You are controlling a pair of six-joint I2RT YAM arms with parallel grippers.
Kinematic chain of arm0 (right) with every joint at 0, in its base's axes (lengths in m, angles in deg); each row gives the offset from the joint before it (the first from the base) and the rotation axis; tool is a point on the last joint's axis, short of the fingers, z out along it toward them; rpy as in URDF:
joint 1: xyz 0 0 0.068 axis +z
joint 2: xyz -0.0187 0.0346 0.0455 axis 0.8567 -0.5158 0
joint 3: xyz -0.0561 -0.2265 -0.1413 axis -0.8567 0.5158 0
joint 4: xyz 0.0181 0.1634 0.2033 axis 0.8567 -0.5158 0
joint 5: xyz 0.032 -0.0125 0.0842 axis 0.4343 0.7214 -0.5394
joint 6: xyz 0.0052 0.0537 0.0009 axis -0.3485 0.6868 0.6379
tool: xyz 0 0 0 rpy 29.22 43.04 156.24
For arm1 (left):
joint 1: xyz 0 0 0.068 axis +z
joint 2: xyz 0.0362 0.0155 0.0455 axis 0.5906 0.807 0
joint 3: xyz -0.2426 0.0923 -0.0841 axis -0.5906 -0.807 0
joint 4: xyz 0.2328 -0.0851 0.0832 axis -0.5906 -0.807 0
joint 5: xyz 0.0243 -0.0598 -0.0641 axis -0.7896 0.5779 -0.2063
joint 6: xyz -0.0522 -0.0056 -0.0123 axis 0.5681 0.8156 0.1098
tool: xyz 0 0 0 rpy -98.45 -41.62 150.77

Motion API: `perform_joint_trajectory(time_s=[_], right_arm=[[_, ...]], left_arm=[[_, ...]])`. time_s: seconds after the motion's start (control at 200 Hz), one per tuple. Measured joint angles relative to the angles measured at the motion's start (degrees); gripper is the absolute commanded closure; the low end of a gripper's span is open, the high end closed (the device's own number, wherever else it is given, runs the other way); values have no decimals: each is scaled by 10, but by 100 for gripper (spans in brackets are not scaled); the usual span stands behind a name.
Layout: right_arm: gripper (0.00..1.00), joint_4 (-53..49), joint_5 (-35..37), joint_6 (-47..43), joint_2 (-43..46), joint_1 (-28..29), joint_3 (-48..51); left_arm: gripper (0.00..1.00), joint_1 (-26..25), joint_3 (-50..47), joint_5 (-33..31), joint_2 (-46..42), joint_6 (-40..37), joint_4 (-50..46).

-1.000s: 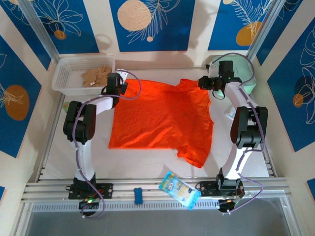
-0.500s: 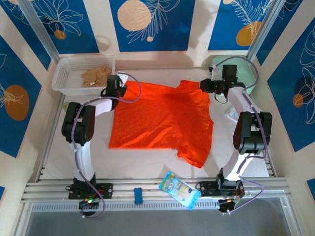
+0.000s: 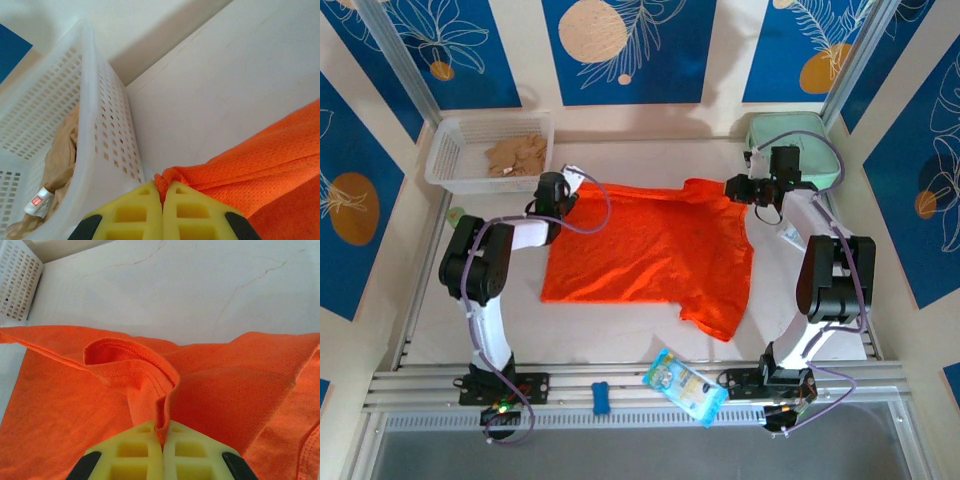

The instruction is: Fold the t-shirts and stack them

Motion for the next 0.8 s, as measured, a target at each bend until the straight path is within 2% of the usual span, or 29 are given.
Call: perform_joint_trajectory(time_s=[0.38, 0.8], right_arm=[[100, -4, 14, 2, 18, 7, 21], [100, -37, 64, 2, 15, 26, 42]], left_arm=[[100, -47, -87, -48, -9, -76, 90], [100, -51, -128, -77, -23, -103, 117]])
